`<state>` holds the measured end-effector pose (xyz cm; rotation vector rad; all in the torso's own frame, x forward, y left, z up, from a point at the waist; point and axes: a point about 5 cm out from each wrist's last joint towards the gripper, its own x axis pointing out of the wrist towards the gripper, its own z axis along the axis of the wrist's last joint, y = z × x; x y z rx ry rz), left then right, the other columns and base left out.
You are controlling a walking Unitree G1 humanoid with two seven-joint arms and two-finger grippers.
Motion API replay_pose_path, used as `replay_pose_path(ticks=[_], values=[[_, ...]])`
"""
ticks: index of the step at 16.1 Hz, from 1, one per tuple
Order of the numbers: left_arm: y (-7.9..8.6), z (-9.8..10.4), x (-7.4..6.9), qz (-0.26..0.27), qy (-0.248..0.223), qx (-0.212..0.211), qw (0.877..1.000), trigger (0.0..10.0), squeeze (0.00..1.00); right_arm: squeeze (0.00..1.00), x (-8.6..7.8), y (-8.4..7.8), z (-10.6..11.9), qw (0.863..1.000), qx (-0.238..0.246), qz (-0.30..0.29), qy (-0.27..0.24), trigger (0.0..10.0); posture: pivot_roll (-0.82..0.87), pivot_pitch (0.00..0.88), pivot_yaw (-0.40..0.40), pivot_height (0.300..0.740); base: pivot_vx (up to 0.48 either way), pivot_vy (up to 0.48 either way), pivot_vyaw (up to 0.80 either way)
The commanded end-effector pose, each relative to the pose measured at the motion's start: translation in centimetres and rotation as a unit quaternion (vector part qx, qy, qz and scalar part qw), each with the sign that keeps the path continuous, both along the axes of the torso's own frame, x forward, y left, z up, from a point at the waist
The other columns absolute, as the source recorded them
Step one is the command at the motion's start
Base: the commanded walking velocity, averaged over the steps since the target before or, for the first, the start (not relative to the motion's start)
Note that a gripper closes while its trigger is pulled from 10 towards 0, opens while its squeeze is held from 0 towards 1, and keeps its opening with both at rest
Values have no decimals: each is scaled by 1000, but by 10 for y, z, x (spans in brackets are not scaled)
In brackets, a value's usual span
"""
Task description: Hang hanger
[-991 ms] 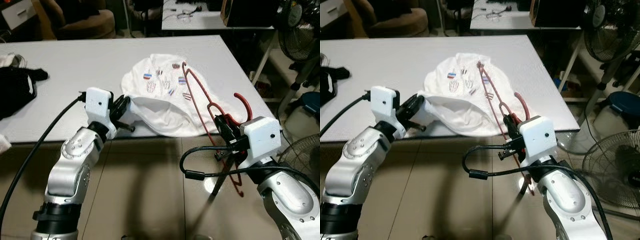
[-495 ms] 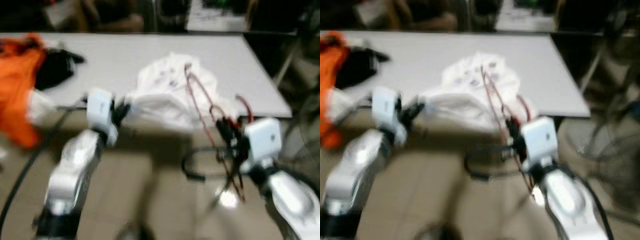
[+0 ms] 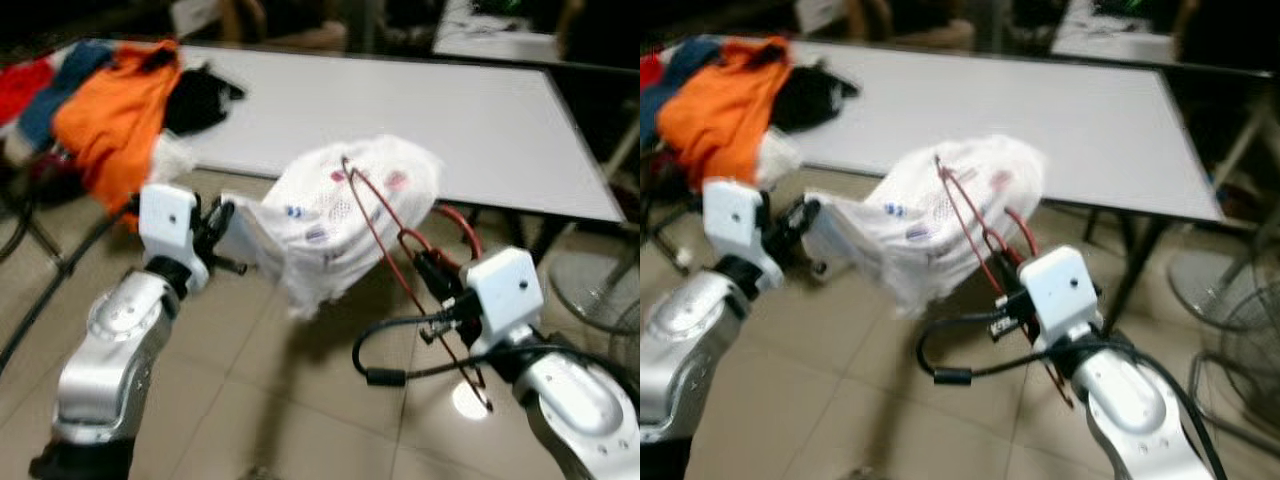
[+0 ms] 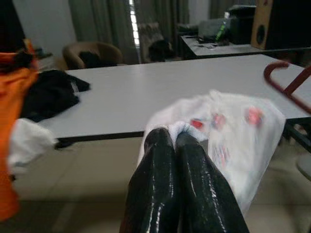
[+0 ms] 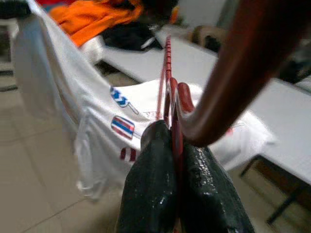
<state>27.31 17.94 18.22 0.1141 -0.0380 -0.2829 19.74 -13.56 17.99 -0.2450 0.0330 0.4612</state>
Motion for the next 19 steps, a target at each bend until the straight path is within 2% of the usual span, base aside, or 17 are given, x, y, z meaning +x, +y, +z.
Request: replay_pose_path(ticks=[1,4,5,7,9,10,11,12,13,14,15,16,17,19], values=[[10,-3,-7,18,13,24,999,10000,0,0,-3,5,3,1000,3,25,-5,10000,-249,21,31,740,0,0,800],[28,-2,-25,33,31,48,998,10000,0,0,-4,10,0,999,1,48,2,10000,-223,12,18,740,0,0,800],[30,-3,-27,33,37,54,997,10000,0,0,-2,11,-1,999,-1,49,1,10000,-214,7,15,740,0,0,800],[23,-5,-22,36,42,37,998,10000,0,0,8,7,0,1000,12,20,-9,10000,-200,4,9,740,0,0,800],[3,-13,-9,24,44,-10,999,10000,0,0,16,-3,-7,999,26,-26,2,10000,-201,0,15,740,0,0,800],[-4,-15,-5,20,49,-24,998,10000,0,0,18,-9,-13,999,11,-50,15,10000,-210,0,22,740,0,0,569],[-10,-18,-2,17,54,-21,998,10000,0,0,20,-16,-19,997,3,-73,33,10000,-217,0,29,740,0,0,0],[-17,-24,4,15,73,-29,997,10000,0,0,20,-17,-19,997,-3,-69,33,10000,-221,1,43,740,0,0,0],[-20,-29,7,14,86,-26,996,10000,0,0,20,-16,-19,998,-5,-62,31,10000,-222,0,47,740,0,0,0],[-21,-36,14,12,101,-18,995,10000,0,0,19,-15,-19,998,-28,-47,27,10000,-222,0,53,740,0,0,0],[-29,-45,32,-17,123,19,992,10000,0,0,16,-14,-21,998,-51,-19,28,10000,-224,0,61,740,0,0,0],[-34,-45,39,-40,123,49,990,10000,0,0,13,-11,-23,998,-51,2,42,10000,-232,0,73,740,0,0,0],[-36,-43,42,-49,120,51,990,10000,0,0,11,-9,-24,997,-53,13,52,10000,-242,0,78,740,0,0,0],[-39,-34,52,-68,106,64,990,10000,0,0,1,-6,-37,987,-54,48,141,10000,-245,3,101,740,0,0,0]])
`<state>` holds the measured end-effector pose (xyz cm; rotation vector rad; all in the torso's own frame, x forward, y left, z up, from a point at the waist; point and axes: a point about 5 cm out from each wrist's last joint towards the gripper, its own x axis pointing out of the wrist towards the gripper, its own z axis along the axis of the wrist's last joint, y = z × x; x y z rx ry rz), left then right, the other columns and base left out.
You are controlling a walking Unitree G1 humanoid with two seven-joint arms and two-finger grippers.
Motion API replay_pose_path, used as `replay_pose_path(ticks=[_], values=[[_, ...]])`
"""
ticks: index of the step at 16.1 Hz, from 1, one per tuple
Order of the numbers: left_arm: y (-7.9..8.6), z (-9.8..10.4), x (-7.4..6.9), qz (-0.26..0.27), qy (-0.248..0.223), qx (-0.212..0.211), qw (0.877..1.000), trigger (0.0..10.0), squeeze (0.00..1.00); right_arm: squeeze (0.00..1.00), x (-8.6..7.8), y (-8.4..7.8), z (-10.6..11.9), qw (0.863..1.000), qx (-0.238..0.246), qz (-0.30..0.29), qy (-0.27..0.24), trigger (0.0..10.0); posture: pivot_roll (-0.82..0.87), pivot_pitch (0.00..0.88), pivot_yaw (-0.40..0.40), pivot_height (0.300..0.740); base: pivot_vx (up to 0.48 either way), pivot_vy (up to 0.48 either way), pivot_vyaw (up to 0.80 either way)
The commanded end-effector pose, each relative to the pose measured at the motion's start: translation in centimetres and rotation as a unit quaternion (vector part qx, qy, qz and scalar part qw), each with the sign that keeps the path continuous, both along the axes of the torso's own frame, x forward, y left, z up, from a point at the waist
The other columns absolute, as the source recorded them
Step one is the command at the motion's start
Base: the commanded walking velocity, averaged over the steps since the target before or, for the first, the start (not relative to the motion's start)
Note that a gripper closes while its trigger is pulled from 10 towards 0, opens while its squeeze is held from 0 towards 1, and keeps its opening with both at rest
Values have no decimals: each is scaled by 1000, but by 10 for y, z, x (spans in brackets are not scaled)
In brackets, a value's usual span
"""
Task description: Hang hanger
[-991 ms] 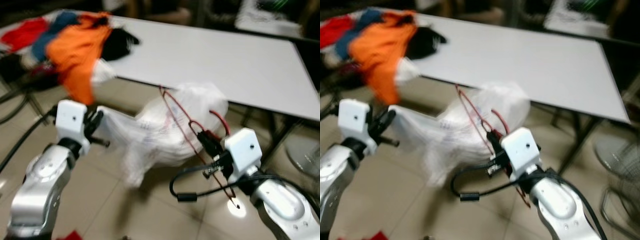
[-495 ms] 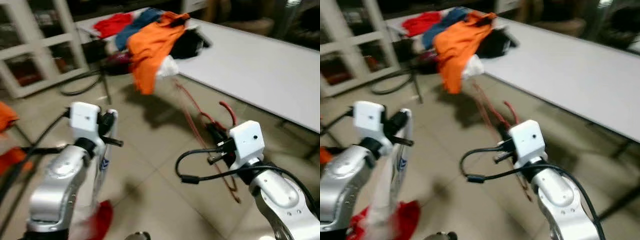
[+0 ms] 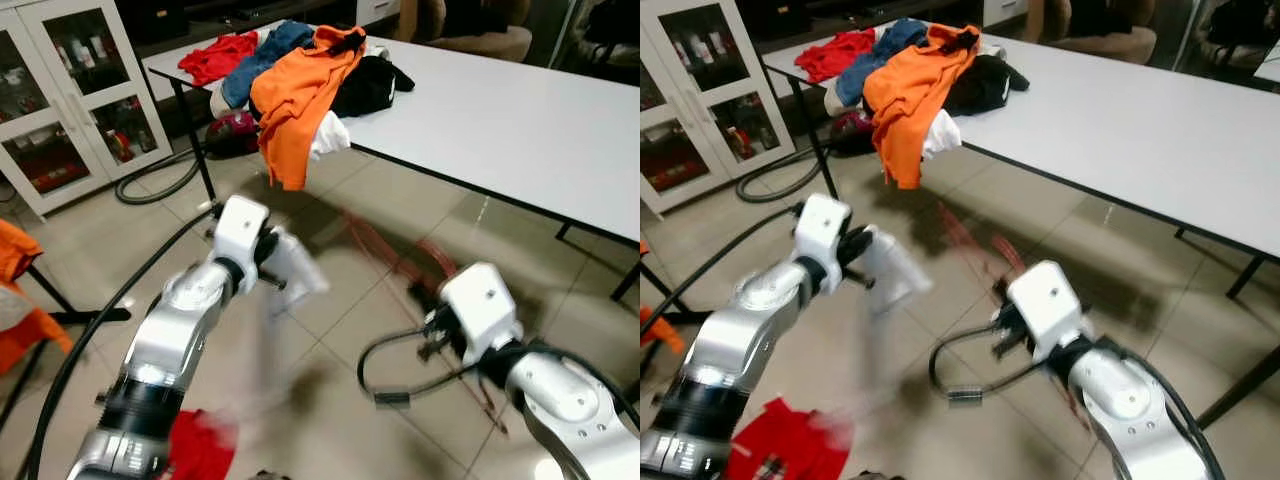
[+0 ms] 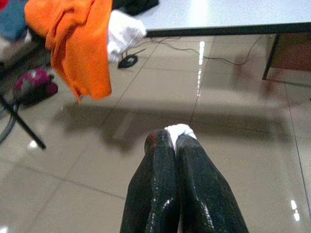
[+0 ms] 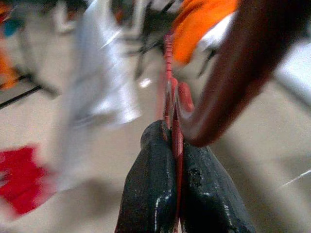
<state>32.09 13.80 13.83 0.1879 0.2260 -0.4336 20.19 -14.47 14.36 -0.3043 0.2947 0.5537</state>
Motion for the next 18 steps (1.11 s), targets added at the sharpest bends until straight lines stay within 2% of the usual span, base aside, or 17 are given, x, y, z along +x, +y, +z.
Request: replay_pose_path(ticks=[1,4,5,8,10,13,16,18], values=[[5,9,9,-3,-18,14,1000,10000,0,0,-7,6,-3,999,8,28,36,10000,-255,10,128,740,0,0,0],[7,8,16,-12,-2,21,1000,10000,0,0,-10,15,-4,998,24,38,41,10000,-269,15,175,740,0,0,0],[3,12,22,-12,1,18,1000,10000,0,0,-14,22,-5,997,39,51,42,10000,-266,8,180,740,0,0,0],[1,13,26,-15,-1,25,1000,10000,0,0,-14,26,-3,997,52,46,38,10000,-254,0,172,740,0,0,0],[-2,17,25,-32,1,27,999,10000,0,0,-7,29,2,997,61,37,3,10000,-233,5,175,740,0,0,0],[3,17,23,-32,1,39,999,10000,0,0,-2,30,10,997,57,35,-26,10000,-226,11,178,740,0,0,0],[2,17,20,-33,4,34,999,10000,0,0,-4,35,12,996,61,59,-21,10000,-214,11,164,740,0,0,0],[1,17,17,-28,3,25,999,10000,0,0,-3,37,7,996,44,77,-4,10000,-212,3,116,740,0,0,0]])
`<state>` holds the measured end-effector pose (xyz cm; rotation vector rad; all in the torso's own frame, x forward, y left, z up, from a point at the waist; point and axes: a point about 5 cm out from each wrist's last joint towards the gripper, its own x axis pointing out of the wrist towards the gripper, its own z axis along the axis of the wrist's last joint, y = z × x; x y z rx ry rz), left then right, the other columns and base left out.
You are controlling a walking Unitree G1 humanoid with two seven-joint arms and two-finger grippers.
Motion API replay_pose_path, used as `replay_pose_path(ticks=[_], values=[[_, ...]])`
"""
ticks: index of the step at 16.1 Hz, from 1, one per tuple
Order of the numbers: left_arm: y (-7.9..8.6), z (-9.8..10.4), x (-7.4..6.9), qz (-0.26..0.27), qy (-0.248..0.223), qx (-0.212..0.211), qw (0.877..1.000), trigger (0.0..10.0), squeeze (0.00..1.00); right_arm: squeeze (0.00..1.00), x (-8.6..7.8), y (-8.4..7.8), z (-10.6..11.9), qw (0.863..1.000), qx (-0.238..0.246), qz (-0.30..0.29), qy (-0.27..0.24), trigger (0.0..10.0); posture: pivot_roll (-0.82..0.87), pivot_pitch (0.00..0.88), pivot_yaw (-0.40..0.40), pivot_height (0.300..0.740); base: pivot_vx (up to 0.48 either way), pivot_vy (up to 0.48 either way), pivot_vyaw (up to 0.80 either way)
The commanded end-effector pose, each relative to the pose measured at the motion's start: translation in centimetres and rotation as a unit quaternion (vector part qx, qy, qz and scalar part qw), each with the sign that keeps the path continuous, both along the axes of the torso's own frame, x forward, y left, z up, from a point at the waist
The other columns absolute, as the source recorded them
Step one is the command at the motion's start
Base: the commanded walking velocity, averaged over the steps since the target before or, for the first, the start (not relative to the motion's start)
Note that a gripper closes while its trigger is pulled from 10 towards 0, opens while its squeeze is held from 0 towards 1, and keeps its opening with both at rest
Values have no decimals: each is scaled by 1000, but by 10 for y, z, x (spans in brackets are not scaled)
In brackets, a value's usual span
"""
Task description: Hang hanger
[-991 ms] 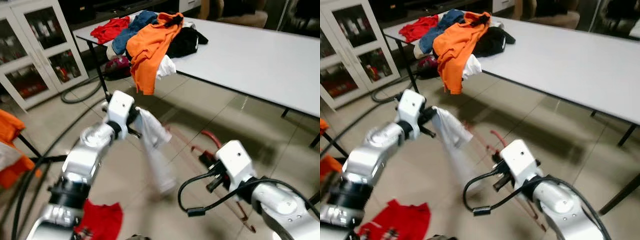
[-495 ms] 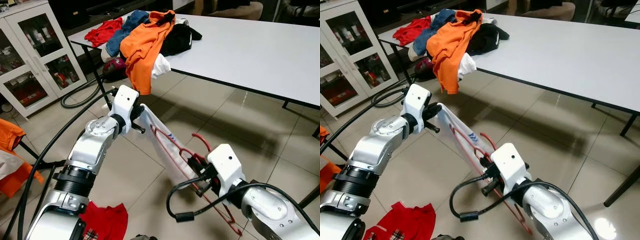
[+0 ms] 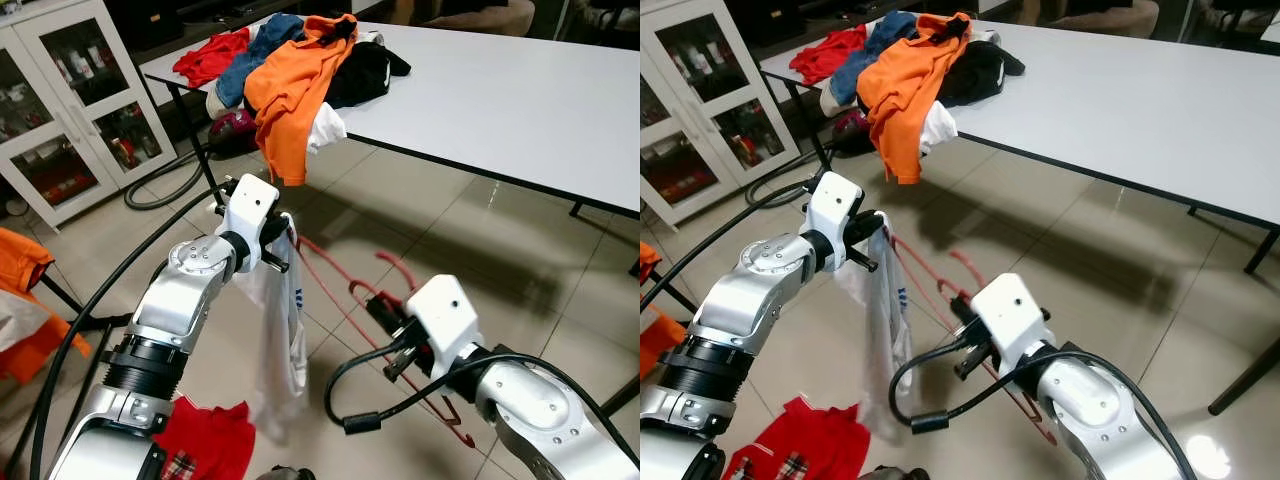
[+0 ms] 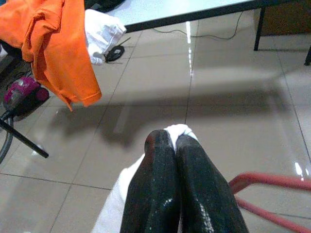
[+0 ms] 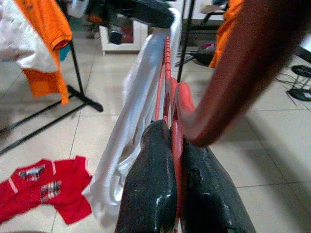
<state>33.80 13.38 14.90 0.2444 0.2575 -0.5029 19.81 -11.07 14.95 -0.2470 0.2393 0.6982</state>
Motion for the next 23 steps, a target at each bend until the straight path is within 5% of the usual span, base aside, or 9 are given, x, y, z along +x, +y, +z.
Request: replay_pose_path(ticks=[1,10,13,18,20,23], values=[[3,5,-3,10,-11,-8,1000,10000,0,0,3,2,0,1000,-1,11,5,10000,-214,0,93,740,0,0,0],[-2,7,-27,8,-14,-23,1000,10000,0,0,28,3,0,1000,-21,9,21,10000,-176,0,-44,740,0,0,0],[-7,22,-29,-23,-8,-28,999,10000,0,0,28,-2,-13,998,-37,-29,41,10000,-187,3,2,740,0,0,0],[-11,39,-27,-30,-1,-50,998,10000,0,0,35,-34,-34,978,-111,-172,46,10000,-187,8,43,740,0,0,0],[-11,40,-28,-32,2,-47,998,10000,0,0,37,-33,-33,978,-110,-171,45,10000,-186,6,47,740,0,0,0],[-15,44,-26,-34,-4,-50,998,10000,0,0,34,-16,-32,987,-33,-142,75,10000,-188,6,54,740,0,0,0]])
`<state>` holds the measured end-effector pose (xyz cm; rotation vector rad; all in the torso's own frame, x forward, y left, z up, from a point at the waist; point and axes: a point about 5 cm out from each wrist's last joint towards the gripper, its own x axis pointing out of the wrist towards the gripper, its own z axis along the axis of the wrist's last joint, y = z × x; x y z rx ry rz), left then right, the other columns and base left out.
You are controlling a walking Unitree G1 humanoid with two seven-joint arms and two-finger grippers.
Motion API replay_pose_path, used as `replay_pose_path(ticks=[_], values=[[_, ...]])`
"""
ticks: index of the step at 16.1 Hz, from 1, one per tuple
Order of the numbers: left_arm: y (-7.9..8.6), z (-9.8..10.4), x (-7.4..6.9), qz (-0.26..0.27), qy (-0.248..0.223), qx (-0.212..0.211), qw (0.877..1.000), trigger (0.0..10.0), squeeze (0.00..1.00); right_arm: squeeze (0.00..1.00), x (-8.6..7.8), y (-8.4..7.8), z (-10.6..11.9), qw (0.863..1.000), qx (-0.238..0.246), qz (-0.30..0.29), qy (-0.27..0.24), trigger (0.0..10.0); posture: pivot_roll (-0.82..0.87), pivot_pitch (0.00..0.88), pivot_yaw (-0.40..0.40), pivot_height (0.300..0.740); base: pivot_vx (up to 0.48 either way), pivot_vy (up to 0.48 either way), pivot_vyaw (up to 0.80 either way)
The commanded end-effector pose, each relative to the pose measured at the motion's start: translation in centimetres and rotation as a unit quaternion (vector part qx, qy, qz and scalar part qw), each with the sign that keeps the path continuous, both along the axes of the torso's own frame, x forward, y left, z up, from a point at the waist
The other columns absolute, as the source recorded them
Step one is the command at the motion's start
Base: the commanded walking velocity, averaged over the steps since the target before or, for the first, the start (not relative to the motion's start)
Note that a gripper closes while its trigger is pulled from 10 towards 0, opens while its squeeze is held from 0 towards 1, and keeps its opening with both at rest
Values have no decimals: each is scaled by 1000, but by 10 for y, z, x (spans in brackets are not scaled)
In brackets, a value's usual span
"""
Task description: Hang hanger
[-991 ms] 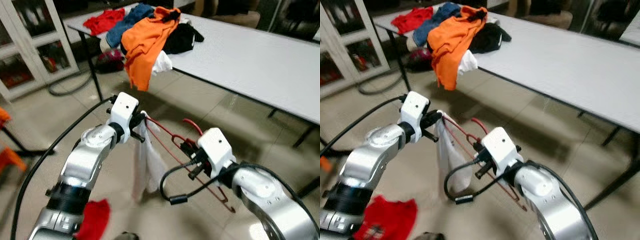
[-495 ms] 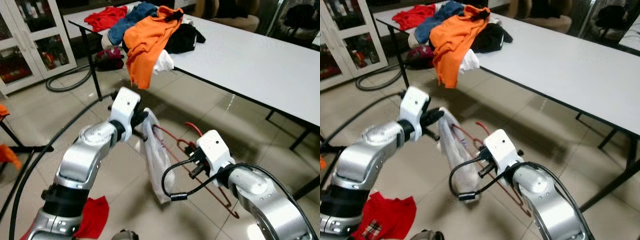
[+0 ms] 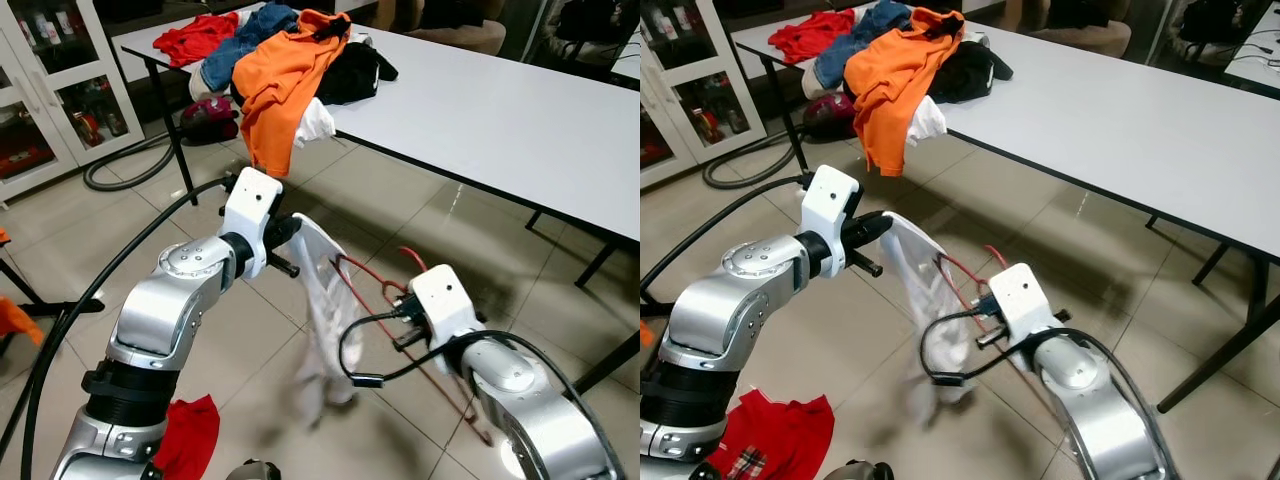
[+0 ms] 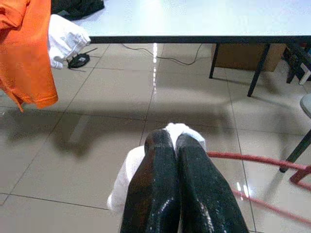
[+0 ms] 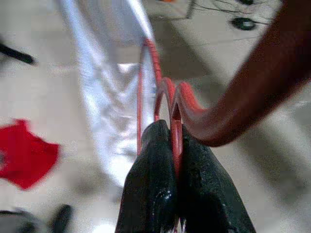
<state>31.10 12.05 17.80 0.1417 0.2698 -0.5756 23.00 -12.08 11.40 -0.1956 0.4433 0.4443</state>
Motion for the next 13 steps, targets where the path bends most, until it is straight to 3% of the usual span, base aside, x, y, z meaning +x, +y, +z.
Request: replay_pose_path(ticks=[1,5,7,8,13], values=[[-11,22,3,-18,-37,-27,999,10000,0,0,-5,9,-6,996,64,19,52,10000,-193,7,57,740,0,0,0],[-24,31,0,-58,-43,-48,996,10000,0,0,-6,9,-21,991,89,-11,103,10000,-195,11,61,740,0,0,0],[-21,37,5,-36,-61,-52,996,10000,0,0,-12,5,-21,982,123,-45,135,10000,-193,16,55,740,0,0,0],[-18,39,13,-16,-72,-41,996,10000,0,0,-22,-2,-26,980,110,-41,159,10000,-194,20,55,740,0,0,0],[-17,47,20,-2,-83,-49,995,10000,0,0,-45,-19,-39,977,55,-19,206,10000,-200,22,55,740,0,0,0]])
